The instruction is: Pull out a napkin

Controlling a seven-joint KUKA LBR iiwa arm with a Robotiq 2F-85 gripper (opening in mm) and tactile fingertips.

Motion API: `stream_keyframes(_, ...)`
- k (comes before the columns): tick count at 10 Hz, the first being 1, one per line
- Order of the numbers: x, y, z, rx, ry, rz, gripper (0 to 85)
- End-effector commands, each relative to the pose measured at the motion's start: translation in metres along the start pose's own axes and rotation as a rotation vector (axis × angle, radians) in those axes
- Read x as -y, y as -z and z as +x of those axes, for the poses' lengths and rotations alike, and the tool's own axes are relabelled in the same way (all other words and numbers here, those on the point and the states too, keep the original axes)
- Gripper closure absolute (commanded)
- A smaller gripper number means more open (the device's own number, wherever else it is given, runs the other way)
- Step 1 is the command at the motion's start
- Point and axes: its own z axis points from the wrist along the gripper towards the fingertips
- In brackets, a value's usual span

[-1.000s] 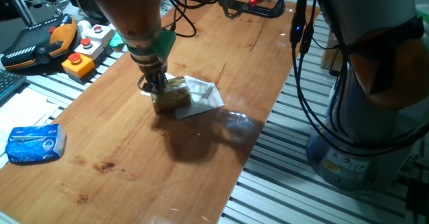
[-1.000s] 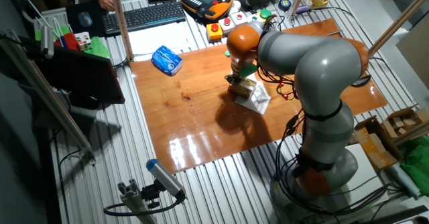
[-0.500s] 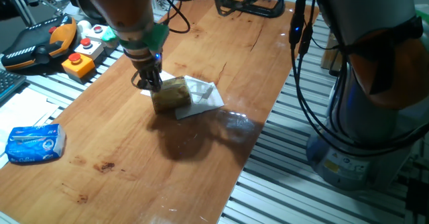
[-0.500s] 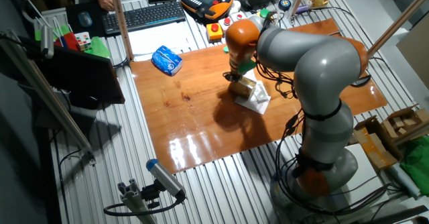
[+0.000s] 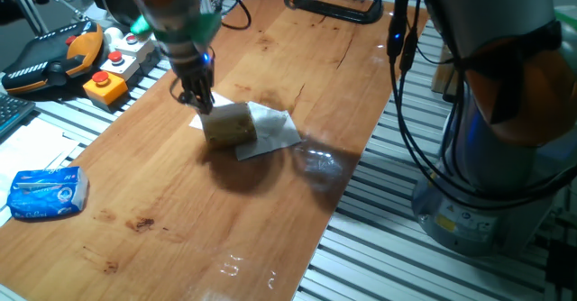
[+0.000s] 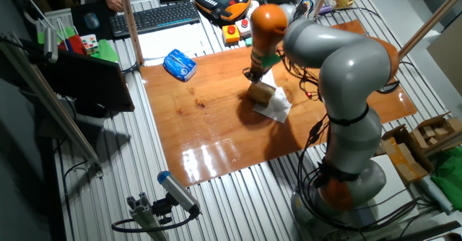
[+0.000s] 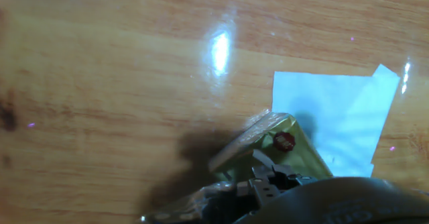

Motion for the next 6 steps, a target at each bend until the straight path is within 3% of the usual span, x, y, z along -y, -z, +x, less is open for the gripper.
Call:
stream_keyframes(1, 0.000, 0.008, -0.001, -0.013, -0.015, -0.061, 84.3)
stream_keyframes(6, -0.020, 0.051, 0.003, -0.064, -0.091, -0.082, 84.3)
